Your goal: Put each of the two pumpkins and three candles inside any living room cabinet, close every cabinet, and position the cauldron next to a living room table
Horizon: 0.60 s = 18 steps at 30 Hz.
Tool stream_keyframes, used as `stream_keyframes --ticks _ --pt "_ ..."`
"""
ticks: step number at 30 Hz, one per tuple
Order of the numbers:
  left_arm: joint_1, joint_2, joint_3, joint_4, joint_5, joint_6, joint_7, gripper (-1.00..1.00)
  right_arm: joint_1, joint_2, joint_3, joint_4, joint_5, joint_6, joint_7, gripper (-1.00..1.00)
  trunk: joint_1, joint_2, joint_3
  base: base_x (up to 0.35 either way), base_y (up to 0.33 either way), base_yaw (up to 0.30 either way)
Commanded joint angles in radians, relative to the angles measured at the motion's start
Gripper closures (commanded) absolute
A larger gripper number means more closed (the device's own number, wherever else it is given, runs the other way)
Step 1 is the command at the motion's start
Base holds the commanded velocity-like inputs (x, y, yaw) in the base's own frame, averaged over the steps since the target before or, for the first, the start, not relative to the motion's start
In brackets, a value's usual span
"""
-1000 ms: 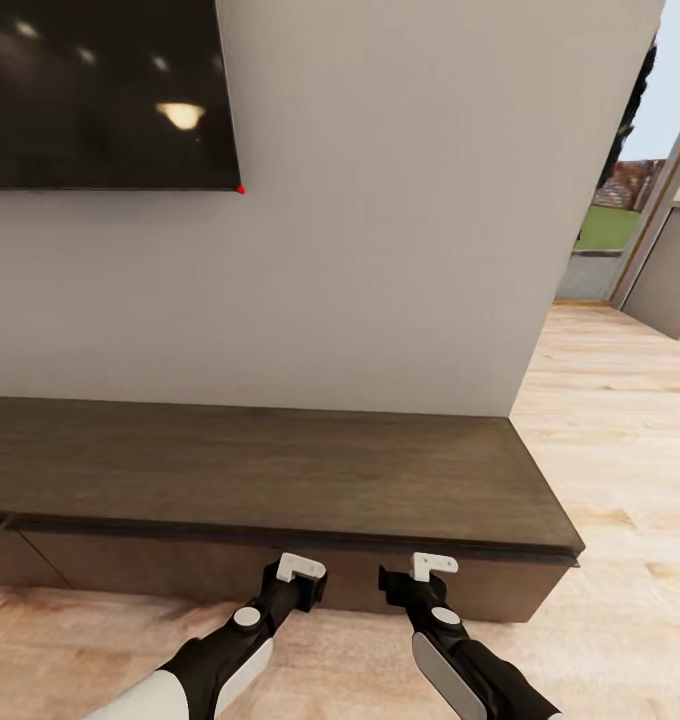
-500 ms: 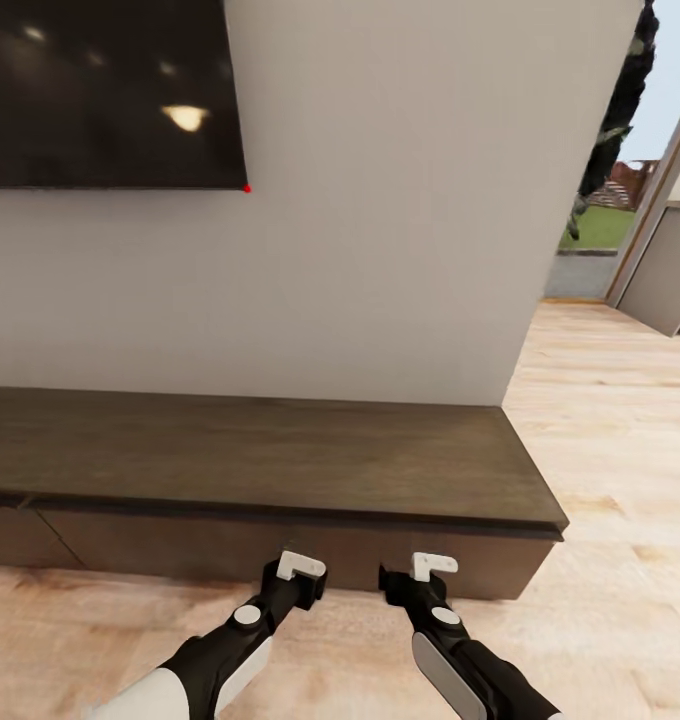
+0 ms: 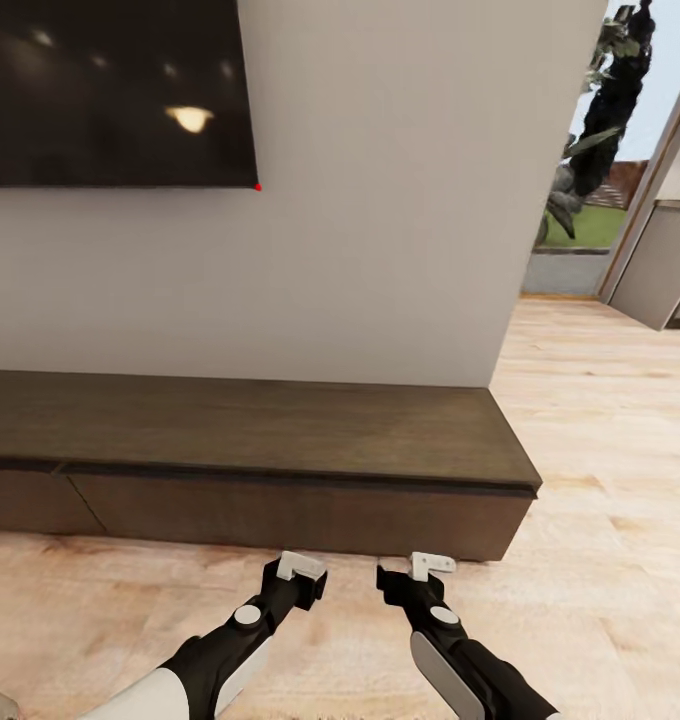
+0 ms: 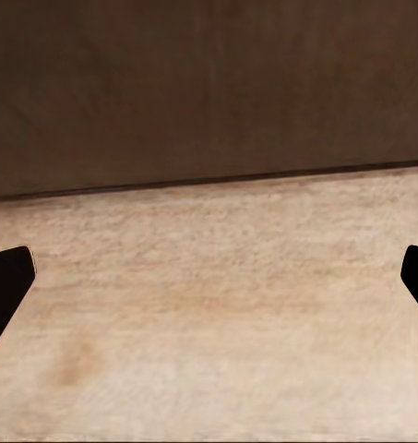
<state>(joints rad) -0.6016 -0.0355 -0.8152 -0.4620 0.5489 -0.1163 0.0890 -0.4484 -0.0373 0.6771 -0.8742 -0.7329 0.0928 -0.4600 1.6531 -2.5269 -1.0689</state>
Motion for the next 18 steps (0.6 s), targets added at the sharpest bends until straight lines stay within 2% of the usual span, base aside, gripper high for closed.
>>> stream_keyframes --ticks 1,11,18 --pt "-0.001 0.0 -0.009 0.0 0.007 -0.005 0.008 -1.0 -0.001 -0.001 0.004 -0.002 -0.005 0.005 -0.008 -1.0 0.0 0.0 -0.001 -0.132 0.0 0.0" --pt "-0.001 0.002 -0.009 0.0 0.007 -0.005 0.008 -1.0 -0.001 -0.001 0.006 -0.003 0.0 0.004 -0.008 -1.0 0.0 0.0 -0.001 -0.064 0.0 0.0" --pt "-0.001 0.002 -0.009 0.001 0.007 -0.005 0.008 -1.0 -0.001 -0.001 0.008 -0.003 0.001 0.004 -0.007 -1.0 0.0 0.0 -0.001 -0.271 0.0 0.046"
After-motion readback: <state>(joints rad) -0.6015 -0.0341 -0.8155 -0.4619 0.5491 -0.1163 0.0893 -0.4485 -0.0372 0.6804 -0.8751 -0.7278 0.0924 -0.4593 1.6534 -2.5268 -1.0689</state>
